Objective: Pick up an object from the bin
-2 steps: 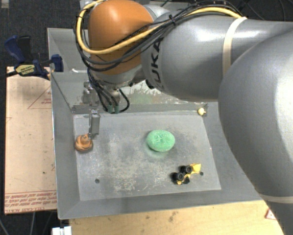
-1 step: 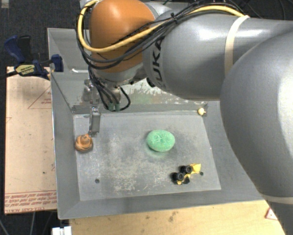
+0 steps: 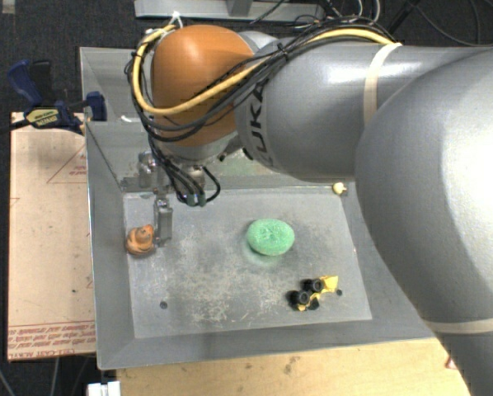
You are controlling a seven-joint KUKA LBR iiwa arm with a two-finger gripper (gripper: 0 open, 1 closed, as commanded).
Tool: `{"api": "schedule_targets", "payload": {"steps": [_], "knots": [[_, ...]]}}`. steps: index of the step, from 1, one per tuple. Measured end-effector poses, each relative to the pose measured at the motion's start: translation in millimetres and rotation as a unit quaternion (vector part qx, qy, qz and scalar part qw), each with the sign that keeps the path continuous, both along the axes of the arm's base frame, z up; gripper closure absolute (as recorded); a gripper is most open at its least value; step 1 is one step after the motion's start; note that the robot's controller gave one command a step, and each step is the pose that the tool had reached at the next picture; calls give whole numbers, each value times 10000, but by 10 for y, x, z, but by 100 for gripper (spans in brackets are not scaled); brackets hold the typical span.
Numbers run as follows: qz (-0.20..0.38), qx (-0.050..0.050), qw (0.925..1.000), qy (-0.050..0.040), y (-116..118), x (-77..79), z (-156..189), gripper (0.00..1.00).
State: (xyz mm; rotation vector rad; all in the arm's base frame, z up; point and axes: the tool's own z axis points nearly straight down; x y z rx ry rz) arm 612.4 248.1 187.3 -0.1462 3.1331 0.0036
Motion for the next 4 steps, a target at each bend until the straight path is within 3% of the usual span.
{"api": "schedule_targets", "payload": {"steps": [1, 2, 3, 4], "knots": [[242, -2, 9997, 10, -12, -379, -755, 0], [-1175, 22, 9931, 6, -128, 85, -1144, 100], [-1176, 23, 9931, 7, -128, 85, -1144, 100], [-1121, 2, 9937, 13, -110, -135, 138, 100]]}}
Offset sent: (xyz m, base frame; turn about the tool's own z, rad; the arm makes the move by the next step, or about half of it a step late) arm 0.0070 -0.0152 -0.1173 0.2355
